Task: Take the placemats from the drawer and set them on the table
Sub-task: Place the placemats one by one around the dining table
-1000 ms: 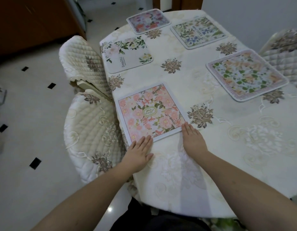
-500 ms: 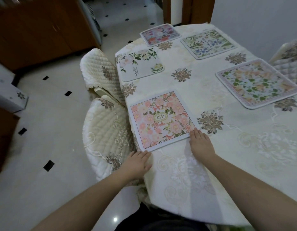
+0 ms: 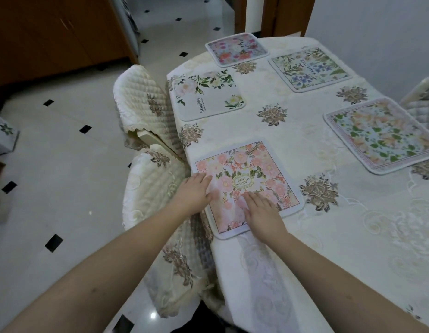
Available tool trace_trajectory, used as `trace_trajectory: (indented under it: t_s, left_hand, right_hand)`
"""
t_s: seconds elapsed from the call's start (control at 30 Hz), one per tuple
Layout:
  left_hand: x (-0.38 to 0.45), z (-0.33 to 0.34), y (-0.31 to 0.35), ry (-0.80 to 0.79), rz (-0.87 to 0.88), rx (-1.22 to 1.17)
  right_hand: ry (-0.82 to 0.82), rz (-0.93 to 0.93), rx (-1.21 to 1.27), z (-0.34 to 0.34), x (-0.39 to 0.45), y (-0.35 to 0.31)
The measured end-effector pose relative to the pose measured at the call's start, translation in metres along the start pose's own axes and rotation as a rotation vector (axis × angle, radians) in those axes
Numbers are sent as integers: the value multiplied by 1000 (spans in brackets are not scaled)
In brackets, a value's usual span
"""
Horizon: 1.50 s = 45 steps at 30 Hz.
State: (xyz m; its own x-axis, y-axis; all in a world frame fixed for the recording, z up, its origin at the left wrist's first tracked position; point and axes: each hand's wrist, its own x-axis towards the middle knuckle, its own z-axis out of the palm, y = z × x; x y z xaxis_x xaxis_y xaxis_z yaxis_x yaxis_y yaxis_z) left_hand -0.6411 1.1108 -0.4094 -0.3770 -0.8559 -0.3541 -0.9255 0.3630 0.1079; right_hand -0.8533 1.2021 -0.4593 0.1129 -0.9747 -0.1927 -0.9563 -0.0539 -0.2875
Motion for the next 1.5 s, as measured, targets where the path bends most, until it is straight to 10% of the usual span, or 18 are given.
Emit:
trace_trajectory:
  t_s: [0.87,1.5]
  left_hand:
    - [130,27,-63,-186,34,11]
    - [124,10,-53,-257,1,-6]
  right_hand:
    - [96,70,-32,16,204,11]
    - [156,334,-35,49,44,34]
